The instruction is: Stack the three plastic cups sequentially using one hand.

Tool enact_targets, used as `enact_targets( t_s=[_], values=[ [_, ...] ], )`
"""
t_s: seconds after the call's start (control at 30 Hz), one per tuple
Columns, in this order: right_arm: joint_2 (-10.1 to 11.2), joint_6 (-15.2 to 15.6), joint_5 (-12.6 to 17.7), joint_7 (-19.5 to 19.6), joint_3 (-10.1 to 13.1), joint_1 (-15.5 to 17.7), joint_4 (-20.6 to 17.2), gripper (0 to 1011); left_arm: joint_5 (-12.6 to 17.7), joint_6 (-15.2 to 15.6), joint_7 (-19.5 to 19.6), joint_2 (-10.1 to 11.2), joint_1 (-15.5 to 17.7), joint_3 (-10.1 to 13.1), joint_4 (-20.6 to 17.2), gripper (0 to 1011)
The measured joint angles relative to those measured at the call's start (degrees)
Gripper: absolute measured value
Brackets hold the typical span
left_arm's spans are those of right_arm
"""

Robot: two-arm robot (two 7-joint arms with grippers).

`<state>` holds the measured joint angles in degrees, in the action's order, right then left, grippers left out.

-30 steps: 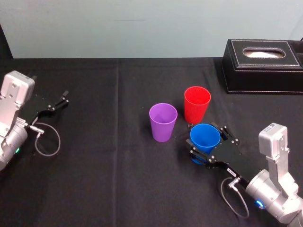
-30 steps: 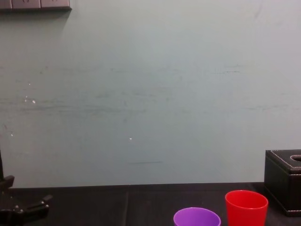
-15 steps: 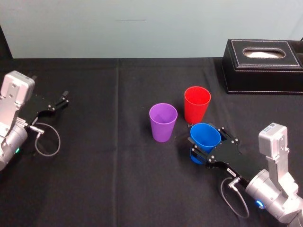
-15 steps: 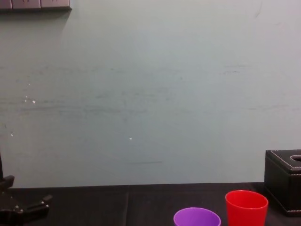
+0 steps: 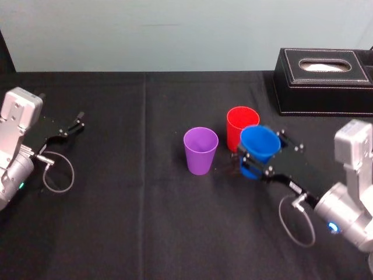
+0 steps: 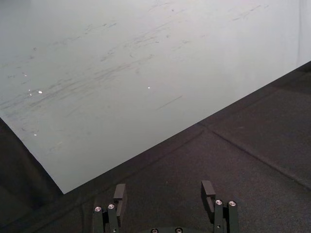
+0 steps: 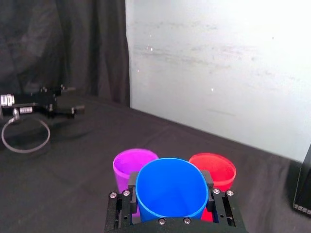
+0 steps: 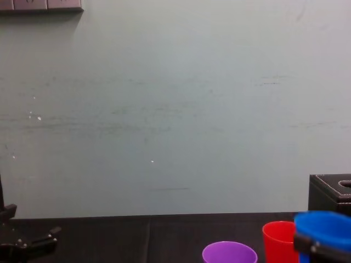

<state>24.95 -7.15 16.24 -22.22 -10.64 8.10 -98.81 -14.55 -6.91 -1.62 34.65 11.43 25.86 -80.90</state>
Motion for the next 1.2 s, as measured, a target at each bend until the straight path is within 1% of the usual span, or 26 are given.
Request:
enact_targets(
  t_s=[0.07,0.1,0.2,0.33,0.4,0.47,0.5,0.6,0.8,0.9,1.2],
  values=[
    [0.48,1.78,0.66,-0.01,0.39,-0.72,-1.58,756,0.00,0.00,0.00,0.00,0.00,0.00,0.00,1005],
    [0.48,1.78,0.66,-0.01,0.39,-0.72,-1.58,756,0.00,0.00,0.00,0.00,0.00,0.00,0.00,1005],
    [1.06,4.35,1.56,-0.01,0.67,-2.70,-3.32,756,0.00,0.00,0.00,0.00,0.00,0.00,0.00,1005],
    [1.24,6.32,2.29,0.04,0.67,-4.45,-3.70,756,0.00,0.00,0.00,0.00,0.00,0.00,0.00,1005],
    [1.26,8.16,3.17,0.08,0.53,-6.41,-3.45,756,0.00,0.00,0.00,0.00,0.00,0.00,0.00,1005],
    [1.20,9.01,3.55,0.16,0.33,-7.57,-3.00,756,0.00,0.00,0.00,0.00,0.00,0.00,0.00,1005],
    [1.10,9.69,3.88,0.34,0.11,-8.72,-2.42,756,0.00,0.00,0.00,0.00,0.00,0.00,0.00,1005],
    [0.86,10.50,4.25,0.54,-0.37,-10.73,-1.14,756,0.00,0.00,0.00,0.00,0.00,0.00,0.00,1005],
    [0.34,10.91,4.48,0.86,-1.36,-13.84,1.53,756,0.00,0.00,0.00,0.00,0.00,0.00,0.00,1005],
    [-0.19,11.00,4.45,1.01,-2.27,-15.72,3.78,755,0.00,0.00,0.00,0.00,0.00,0.00,0.00,1005],
    [-1.46,10.40,4.12,1.25,-3.81,-18.96,8.11,756,0.00,0.00,0.00,0.00,0.00,0.00,0.00,1005]
  ],
)
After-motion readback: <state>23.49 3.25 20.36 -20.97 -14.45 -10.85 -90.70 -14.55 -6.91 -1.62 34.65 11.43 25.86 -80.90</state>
